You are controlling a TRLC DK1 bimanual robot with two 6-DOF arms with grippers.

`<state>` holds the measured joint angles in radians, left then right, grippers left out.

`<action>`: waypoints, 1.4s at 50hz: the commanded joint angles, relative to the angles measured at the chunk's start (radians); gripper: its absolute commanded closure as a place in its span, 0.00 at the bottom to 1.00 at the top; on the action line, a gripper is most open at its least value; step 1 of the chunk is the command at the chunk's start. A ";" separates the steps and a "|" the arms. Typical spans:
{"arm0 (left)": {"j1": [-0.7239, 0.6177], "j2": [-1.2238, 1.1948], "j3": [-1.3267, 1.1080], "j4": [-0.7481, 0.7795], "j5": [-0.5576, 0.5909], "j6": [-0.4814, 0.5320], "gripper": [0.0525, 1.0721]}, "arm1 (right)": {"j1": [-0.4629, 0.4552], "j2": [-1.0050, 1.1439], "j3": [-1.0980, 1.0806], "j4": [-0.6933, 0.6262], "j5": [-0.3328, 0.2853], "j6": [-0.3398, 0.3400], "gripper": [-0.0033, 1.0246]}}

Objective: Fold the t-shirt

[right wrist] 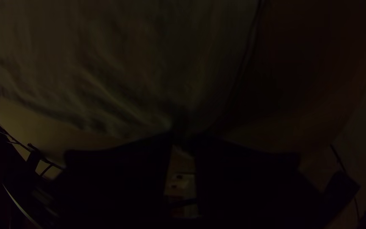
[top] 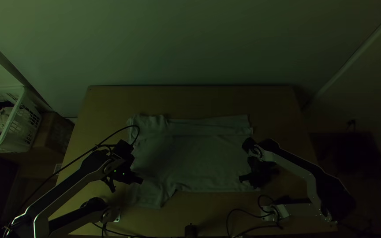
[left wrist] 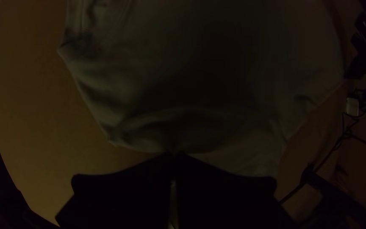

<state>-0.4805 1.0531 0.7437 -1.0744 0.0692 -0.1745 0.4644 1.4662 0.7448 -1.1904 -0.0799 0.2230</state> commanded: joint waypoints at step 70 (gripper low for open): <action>0.388 0.268 0.437 0.025 0.100 0.221 0.97 | -0.234 0.247 0.639 -0.023 0.060 -0.102 0.97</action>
<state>-0.1177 1.2755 1.1290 -1.0504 0.1581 0.0139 0.2451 1.6611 1.3224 -1.1984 -0.0307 0.1326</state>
